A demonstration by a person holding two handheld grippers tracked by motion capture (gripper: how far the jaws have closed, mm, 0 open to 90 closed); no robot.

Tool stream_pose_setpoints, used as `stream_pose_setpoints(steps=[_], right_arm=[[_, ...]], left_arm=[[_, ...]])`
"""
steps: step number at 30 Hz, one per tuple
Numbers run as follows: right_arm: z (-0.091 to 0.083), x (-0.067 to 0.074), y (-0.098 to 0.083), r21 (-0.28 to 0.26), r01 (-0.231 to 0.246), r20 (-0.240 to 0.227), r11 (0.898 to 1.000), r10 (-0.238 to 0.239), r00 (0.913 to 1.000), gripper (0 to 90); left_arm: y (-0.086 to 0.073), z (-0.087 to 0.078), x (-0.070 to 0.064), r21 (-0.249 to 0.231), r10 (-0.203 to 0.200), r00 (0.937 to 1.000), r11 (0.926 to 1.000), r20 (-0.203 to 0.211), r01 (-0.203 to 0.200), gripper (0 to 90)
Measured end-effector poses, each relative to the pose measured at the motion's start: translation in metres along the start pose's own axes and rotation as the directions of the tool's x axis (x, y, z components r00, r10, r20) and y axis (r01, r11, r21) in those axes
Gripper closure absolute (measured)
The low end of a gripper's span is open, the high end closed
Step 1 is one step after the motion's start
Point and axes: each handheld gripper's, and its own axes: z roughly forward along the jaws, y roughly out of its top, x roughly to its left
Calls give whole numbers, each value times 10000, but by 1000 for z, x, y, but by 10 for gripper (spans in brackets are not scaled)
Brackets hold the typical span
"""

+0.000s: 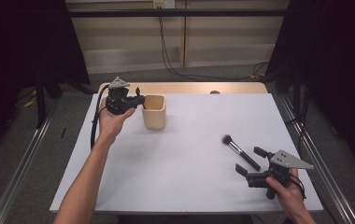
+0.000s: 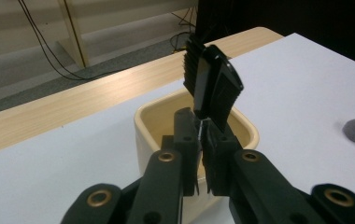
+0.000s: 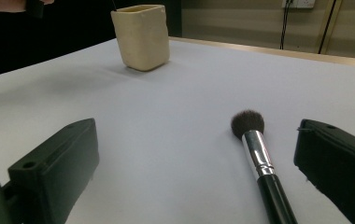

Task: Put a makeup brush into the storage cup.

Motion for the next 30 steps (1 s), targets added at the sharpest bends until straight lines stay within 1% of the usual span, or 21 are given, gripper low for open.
stream_pose_setpoints(steps=[4,7,10,11,13,15,16,19,20,22,24,26,28,30], right_arm=[[0,0,0,-8,-4,-9,10000,4,10000,0],[0,0,0,-13,-13,-4,10000,13,10000,0],[0,0,0,-19,-2,6,10000,2,10000,0],[0,0,0,-17,-1,1,10000,1,10000,0],[0,0,0,-20,-4,4,10000,4,10000,0],[0,0,0,-15,-19,10,10000,19,10000,0],[0,0,0,-5,1,0,10000,-1,10000,0],[0,0,0,-16,16,21,10000,-16,10000,0],[0,-1,0,-26,17,24,10000,-17,10000,0],[0,-1,0,-28,27,21,10000,-27,10000,0],[0,0,0,-25,22,5,10000,-22,10000,0],[0,0,0,-23,44,5,10000,-44,10000,0],[0,0,0,-26,18,20,10000,-18,10000,0],[-1,-1,0,-23,20,19,10000,-20,10000,0]], left_arm=[[-1,2,0,58,4,10000,10000,-51,-4,852],[-3,3,1,126,-121,9999,9998,93,120,852],[-4,4,1,140,-231,9997,9996,87,230,852],[-4,3,2,170,-186,9998,9997,69,185,850],[-6,4,1,134,-282,9995,9995,141,280,848],[-7,4,2,26,-395,9992,9992,86,394,848],[-8,4,2,30,-413,9990,9991,145,413,847],[-9,5,2,100,-377,9991,9992,198,376,819],[-10,5,2,92,-374,9991,9993,174,373,788],[-11,5,2,138,-402,9991,9991,137,400,760],[-12,5,3,126,-438,9990,9990,88,437,680],[-12,4,3,128,-384,9992,9992,-50,385,621],[-13,3,2,-16,-434,9990,9991,-131,433,558],[-14,1,2,-40,-423,9989,9991,-203,422,491]])
